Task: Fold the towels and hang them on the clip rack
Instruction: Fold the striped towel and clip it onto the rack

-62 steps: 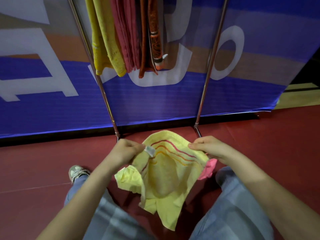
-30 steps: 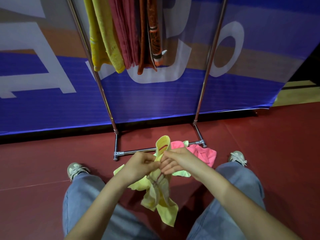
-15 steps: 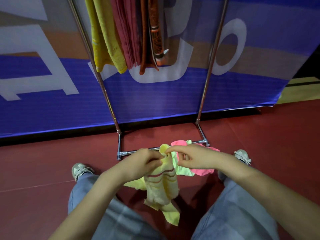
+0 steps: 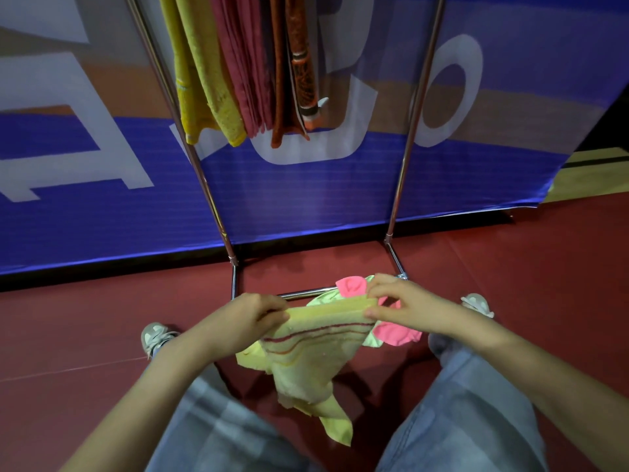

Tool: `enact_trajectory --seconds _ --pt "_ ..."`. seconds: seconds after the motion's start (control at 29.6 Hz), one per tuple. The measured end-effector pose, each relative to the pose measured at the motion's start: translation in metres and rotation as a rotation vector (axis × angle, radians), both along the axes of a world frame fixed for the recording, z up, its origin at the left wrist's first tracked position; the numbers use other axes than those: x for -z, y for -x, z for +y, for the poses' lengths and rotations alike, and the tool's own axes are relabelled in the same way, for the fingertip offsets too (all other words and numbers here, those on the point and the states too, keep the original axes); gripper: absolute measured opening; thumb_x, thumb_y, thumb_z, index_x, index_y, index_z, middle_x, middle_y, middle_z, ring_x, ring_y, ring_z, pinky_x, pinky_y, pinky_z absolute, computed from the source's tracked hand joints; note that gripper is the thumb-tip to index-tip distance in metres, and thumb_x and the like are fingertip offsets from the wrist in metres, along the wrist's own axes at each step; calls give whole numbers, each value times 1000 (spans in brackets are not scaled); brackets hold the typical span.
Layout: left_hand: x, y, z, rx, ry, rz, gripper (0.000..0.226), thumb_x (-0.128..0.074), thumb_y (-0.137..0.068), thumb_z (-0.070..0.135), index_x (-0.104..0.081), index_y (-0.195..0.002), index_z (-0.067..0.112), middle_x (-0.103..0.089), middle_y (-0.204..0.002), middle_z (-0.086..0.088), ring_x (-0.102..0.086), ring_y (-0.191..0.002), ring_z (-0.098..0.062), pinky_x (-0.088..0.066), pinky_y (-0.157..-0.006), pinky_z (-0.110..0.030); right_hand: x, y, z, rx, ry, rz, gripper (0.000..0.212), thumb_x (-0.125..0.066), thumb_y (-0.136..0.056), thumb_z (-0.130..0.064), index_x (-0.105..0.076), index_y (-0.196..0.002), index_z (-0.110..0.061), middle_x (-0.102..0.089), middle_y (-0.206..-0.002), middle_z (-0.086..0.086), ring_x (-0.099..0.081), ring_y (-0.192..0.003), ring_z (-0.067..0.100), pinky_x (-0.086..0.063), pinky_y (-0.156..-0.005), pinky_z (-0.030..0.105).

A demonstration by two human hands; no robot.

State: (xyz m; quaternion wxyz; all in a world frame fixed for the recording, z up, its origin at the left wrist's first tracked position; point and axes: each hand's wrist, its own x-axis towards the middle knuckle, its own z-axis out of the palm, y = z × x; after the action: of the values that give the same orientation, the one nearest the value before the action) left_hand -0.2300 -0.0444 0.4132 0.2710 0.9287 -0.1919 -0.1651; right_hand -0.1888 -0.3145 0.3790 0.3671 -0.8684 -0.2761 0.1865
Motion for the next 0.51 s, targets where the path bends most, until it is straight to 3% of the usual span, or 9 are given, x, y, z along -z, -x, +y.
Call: enact_trajectory --seconds 0.07,0.17,0.27,0.37,0.51 --pt "1 1 -2 -74 47 -42 31 -46 -93 23 -41 -63 27 -46 -49 6 -45 -49 -3 -36 -55 -17 -7 3 1 113 -210 85 11 -59 -78 -28 -57 -68 -24 -52 -81 -7 -51 -77 -1 -41 -75 20" --pt "-3 2 -6 -157 190 -85 27 -50 -91 25 -48 -65 31 -49 -47 10 -48 -47 0 -36 -50 -11 -23 5 3 217 -427 125 14 -59 -84 -14 -54 -71 -17 -54 -66 -5 -51 -65 3 -41 -64 15" --pt "-6 0 -5 -275 434 -10 19 -56 -88 13 -59 -72 23 -51 -56 9 -42 -50 -1 -35 -50 -12 -36 4 5 351 -623 146 18 -58 -84 -2 -51 -74 -16 -57 -54 -5 -50 -54 2 -39 -54 10" --pt "-4 3 -3 -377 630 84 4 -66 -79 16 -63 -77 14 -55 -65 -6 -46 -58 -10 -38 -51 -13 -46 7 6 427 -715 162 17 -52 -85 3 -51 -81 -13 -64 -49 -7 -54 -46 -3 -39 -47 6" --pt "3 11 -9 -443 639 13 13 -66 -77 1 -65 -73 14 -63 -53 4 -55 -52 -4 -45 -52 -13 -44 12 5 499 -736 194 16 -55 -85 -2 -60 -87 -17 -69 -56 -10 -60 -54 -3 -44 -52 7"
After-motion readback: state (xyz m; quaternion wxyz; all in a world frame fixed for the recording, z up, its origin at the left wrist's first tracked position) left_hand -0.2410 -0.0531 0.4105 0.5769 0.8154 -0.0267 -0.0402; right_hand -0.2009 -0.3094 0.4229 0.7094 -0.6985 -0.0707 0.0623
